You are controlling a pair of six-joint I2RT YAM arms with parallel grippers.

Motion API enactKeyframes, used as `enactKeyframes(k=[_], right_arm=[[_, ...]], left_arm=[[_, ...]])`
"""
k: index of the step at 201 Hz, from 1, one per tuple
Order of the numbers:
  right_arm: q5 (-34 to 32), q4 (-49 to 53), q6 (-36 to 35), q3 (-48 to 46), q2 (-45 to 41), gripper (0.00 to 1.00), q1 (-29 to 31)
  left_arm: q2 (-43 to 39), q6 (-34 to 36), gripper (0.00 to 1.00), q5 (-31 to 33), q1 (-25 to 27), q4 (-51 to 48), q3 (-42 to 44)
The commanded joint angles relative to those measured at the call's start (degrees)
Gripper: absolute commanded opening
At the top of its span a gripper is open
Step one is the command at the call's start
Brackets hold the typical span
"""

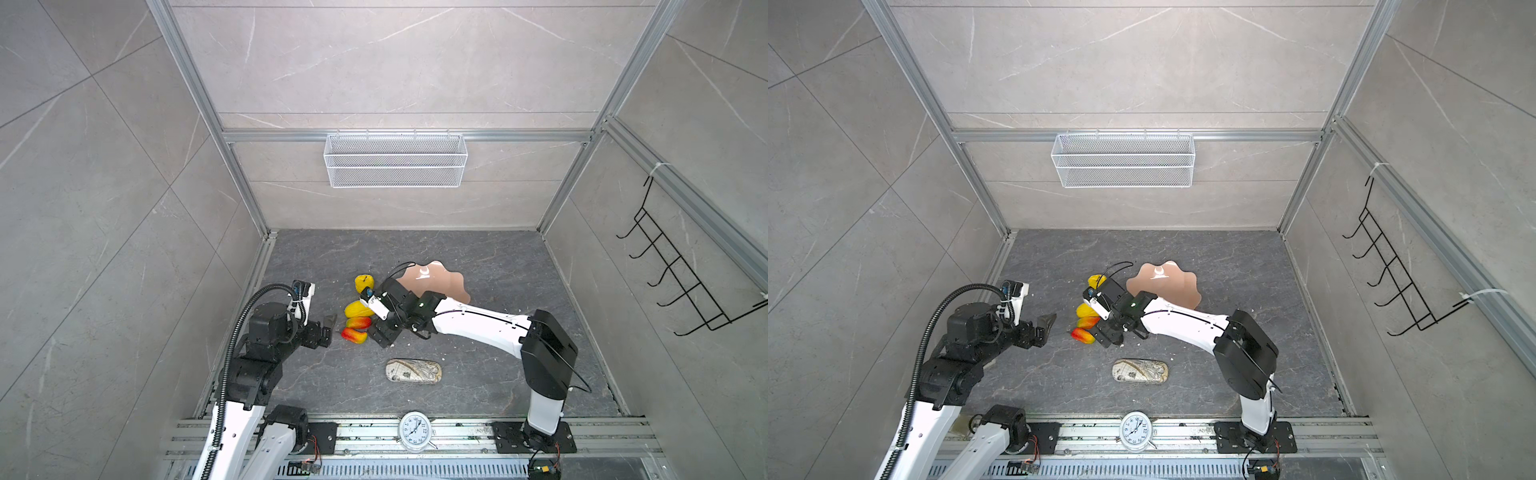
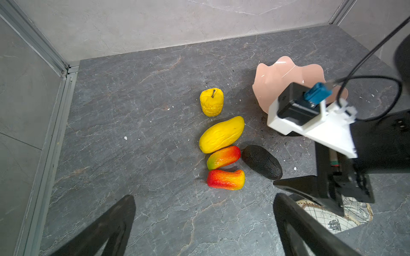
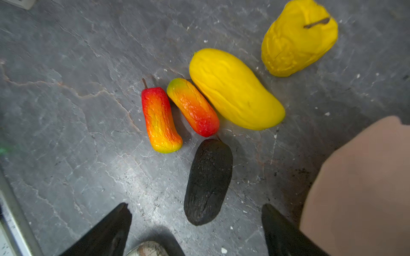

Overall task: Place and organize the fake fruits in the fruit bowl
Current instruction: 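Reach the right gripper over the fruit row toward the dark avocado, then close the right gripper on the dark avocado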

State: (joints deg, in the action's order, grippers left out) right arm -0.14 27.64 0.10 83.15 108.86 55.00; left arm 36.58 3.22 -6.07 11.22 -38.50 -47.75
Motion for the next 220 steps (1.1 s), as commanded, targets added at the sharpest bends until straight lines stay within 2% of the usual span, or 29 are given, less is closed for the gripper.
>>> enactKeyframes(k=[1, 74, 106, 147, 176, 188, 211, 220], right_arm=[[-2.02, -0.31, 1.67, 1.24, 2.03, 0.93, -0.1], [-2.76, -1.97, 3.21, 3.76, 8.94, 0.89, -0.14], [-3.19, -1.8, 3.9, 4.6, 10.3, 0.84, -0.41], [-3.28, -1.8, 4.76, 4.74, 11.94, 0.72, -1.09], [-3.38, -1.53, 4.98, 5.32, 13.16, 0.71, -1.19], [-3.46, -1.53, 4.95, 5.51, 13.39, 0.66, -1.21], [-3.52, -0.89, 4.82, 5.82, 12.76, 0.49, -1.21], [-3.4, -0.25, 4.69, 6.16, 11.87, 0.48, -1.21]], left_arm=[[-0.04, 1.26, 1.0, 0.87, -0.24, 1.85, -0.24], [1.56, 1.34, 1.0, 0.31, -0.66, 1.67, -0.59], [1.48, 1.28, 1.0, 0.08, -0.76, 1.67, -0.59], [0.94, 1.17, 1.0, 0.17, -0.79, 1.76, -0.59], [0.35, 1.35, 1.0, 0.57, -0.82, 1.76, -0.51], [0.28, 1.35, 1.0, 0.62, -0.84, 1.75, -0.51], [0.27, 1.35, 1.0, 0.65, -0.79, 1.76, -0.51], [0.36, 1.42, 1.0, 0.7, -0.84, 1.76, -0.51]])
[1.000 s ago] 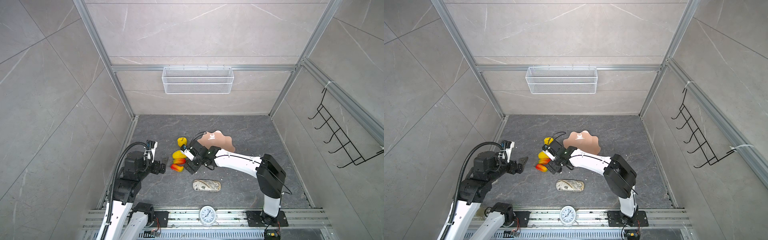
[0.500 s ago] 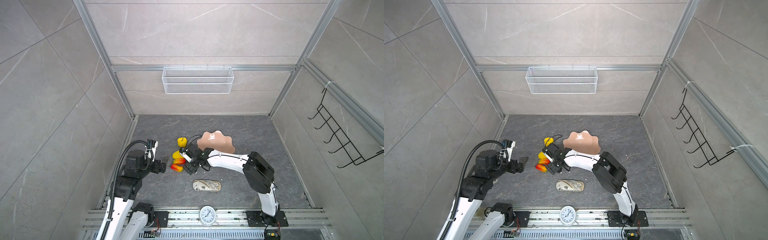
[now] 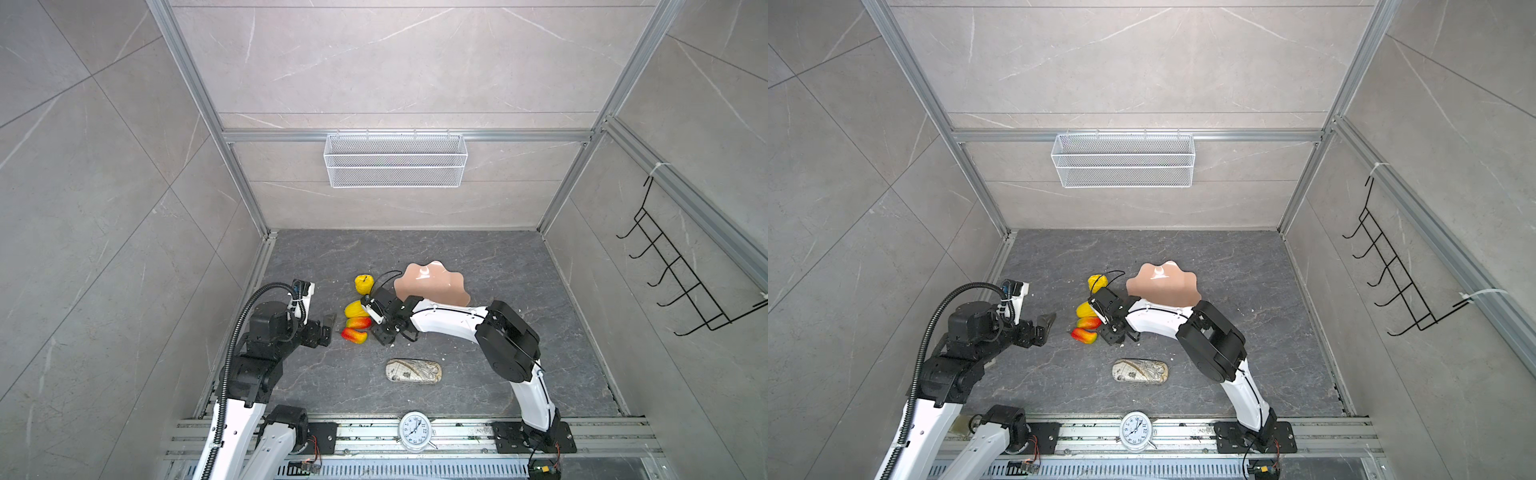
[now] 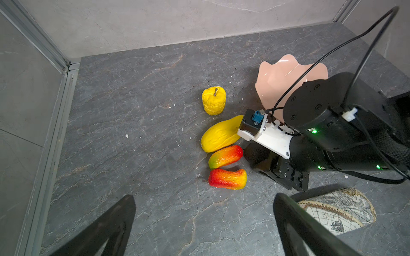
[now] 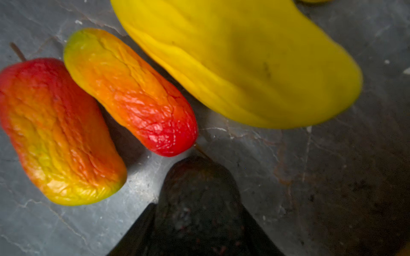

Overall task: Place and organize the fake fruits in the fruit bowl
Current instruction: 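Close the right gripper on the dark avocado, then carry the avocado with the right gripper into the pink bowl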

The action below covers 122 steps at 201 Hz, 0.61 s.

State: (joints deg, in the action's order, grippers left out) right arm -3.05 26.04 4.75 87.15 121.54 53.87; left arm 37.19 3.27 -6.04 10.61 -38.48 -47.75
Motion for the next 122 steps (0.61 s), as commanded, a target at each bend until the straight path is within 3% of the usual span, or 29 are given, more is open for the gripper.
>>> enactKeyframes(k=[1, 82, 122], right_arm=[[-0.48, 1.4, 0.02, 2.15, -0.88, 0.48, -0.03], [-0.3, 4.88, -3.28, 0.39, -18.17, 0.43, -1.0], [-1.22, 3.4, -3.66, -3.78, -24.29, 0.41, -10.03]], left_arm=[[-0.26, 1.43, 1.0, 0.68, -0.23, 1.74, -0.51], [0.32, 1.53, 1.0, 0.78, -0.24, 1.74, -0.81], [0.3, 1.49, 1.0, 0.33, -0.33, 1.74, -0.77]])
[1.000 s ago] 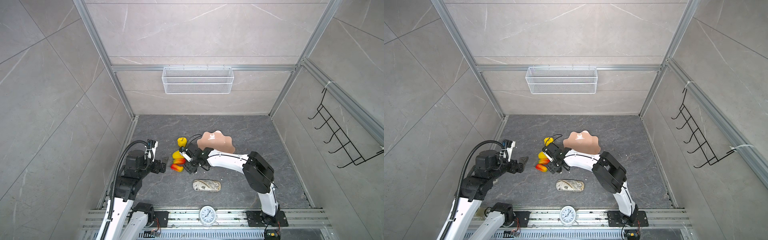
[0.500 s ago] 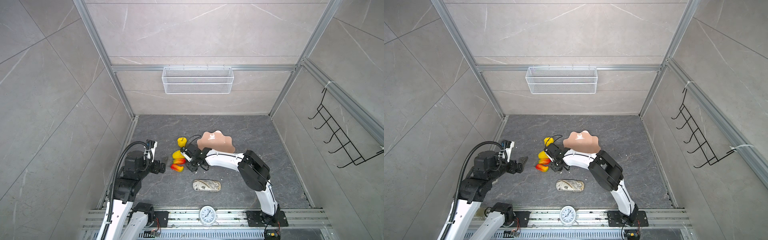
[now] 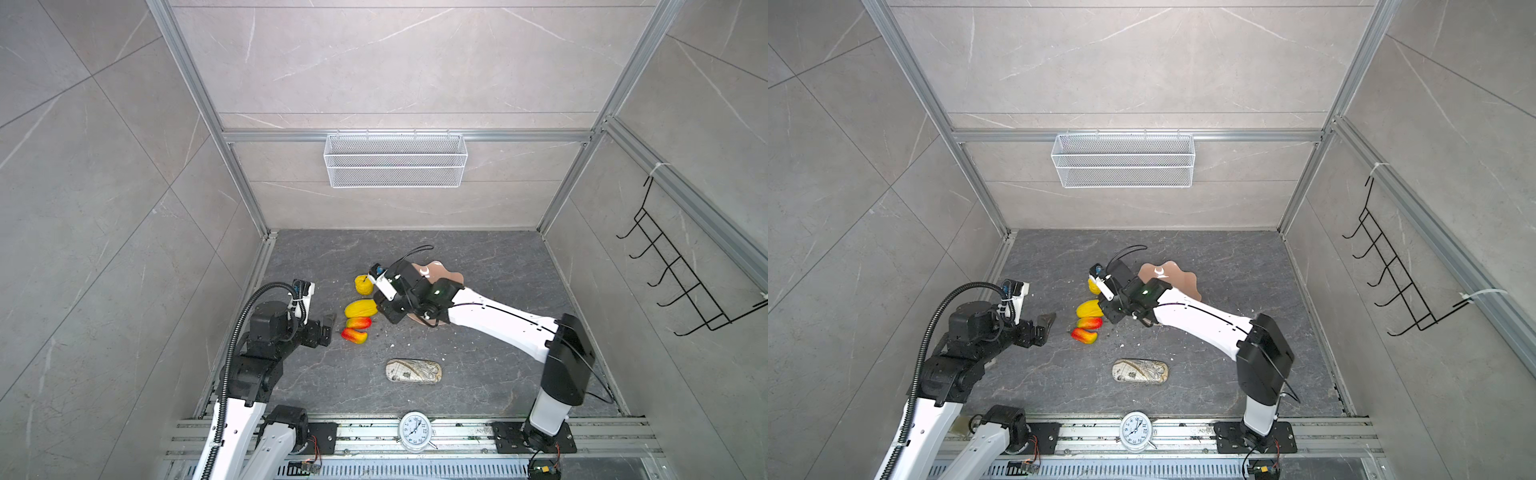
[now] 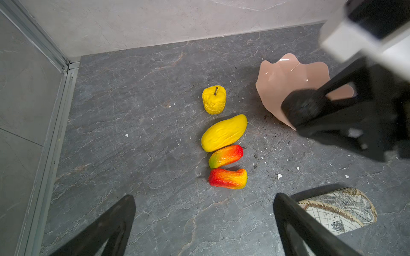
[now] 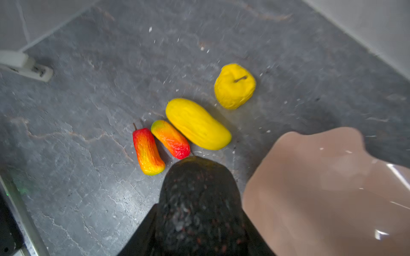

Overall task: Place and organize the fake fruits in the fruit bowl
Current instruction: 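Carry the avocado with the right gripper into the pink bowl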

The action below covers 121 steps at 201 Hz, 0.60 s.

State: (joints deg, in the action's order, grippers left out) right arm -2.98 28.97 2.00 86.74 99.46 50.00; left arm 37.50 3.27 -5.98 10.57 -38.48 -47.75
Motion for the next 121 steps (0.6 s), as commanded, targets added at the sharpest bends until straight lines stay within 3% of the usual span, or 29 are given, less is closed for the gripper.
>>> enactKeyframes(k=[1, 60, 121], right_arm=[[-1.28, 0.47, -0.9, -3.36, -2.22, 0.41, -6.16], [-2.0, -3.74, -1.96, -5.94, 2.09, 0.39, -17.11], [-1.76, -6.89, -1.09, -5.42, 11.23, 0.35, -20.4]], left_arm=[[0.02, 1.49, 1.0, 0.27, -0.28, 1.74, -0.77], [0.02, 1.38, 1.0, -0.17, -0.46, 1.74, -0.86], [0.16, 1.37, 1.0, -0.17, -0.55, 1.83, -0.84]])
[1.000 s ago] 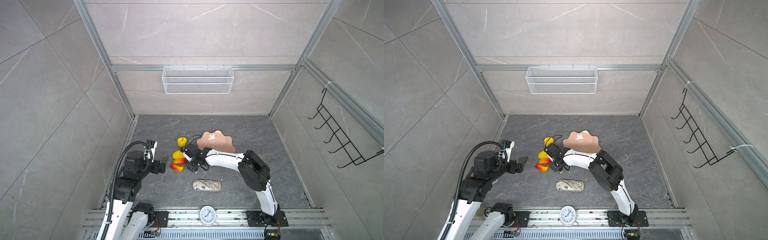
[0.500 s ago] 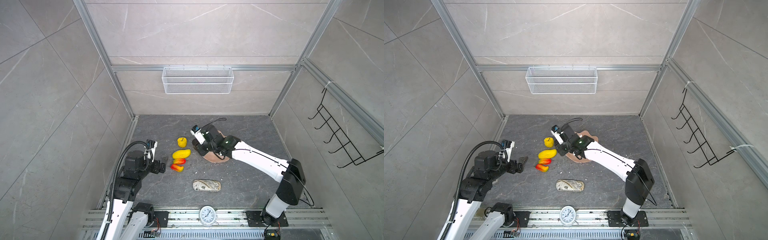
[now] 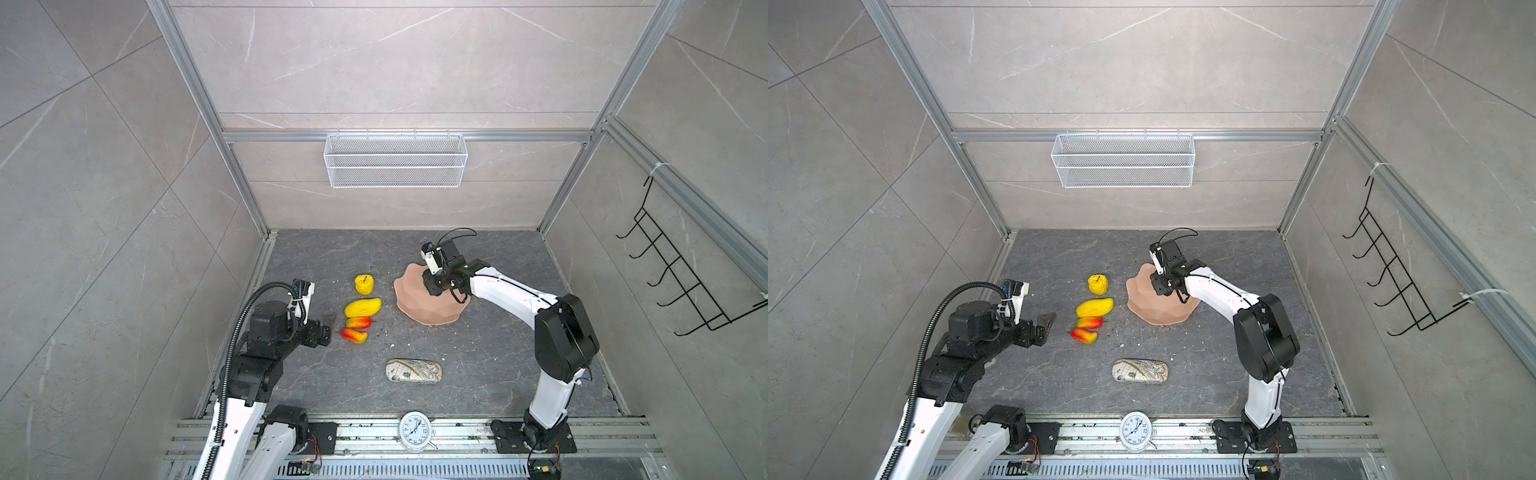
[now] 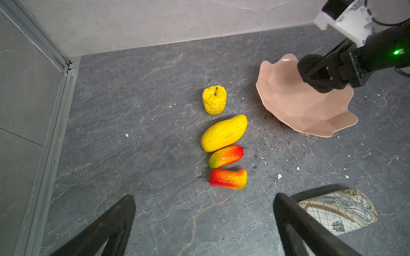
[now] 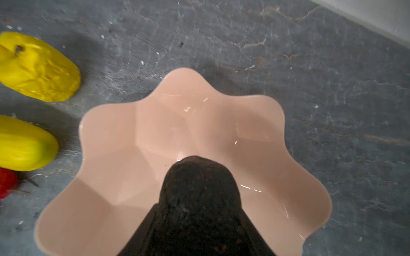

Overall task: Place and organize the fake fruits in the fruit bowl
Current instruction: 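Carry the avocado with the right gripper into the pink bowl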

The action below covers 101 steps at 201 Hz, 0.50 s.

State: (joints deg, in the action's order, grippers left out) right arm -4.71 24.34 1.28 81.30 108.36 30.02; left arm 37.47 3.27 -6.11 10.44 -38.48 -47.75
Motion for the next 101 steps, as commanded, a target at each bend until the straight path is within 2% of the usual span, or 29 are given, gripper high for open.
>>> enactKeyframes(k=[1, 101], right_arm=[[-0.04, -2.31, -0.34, 0.06, 2.49, 0.35, -0.46], [-0.31, -2.38, 0.1, 2.96, 10.1, 0.39, -2.58]], left_arm=[[0.21, 1.38, 1.0, -0.04, -0.42, 1.78, -0.85], [-0.41, 1.3, 1.0, -0.05, -0.51, 1.83, -0.68]])
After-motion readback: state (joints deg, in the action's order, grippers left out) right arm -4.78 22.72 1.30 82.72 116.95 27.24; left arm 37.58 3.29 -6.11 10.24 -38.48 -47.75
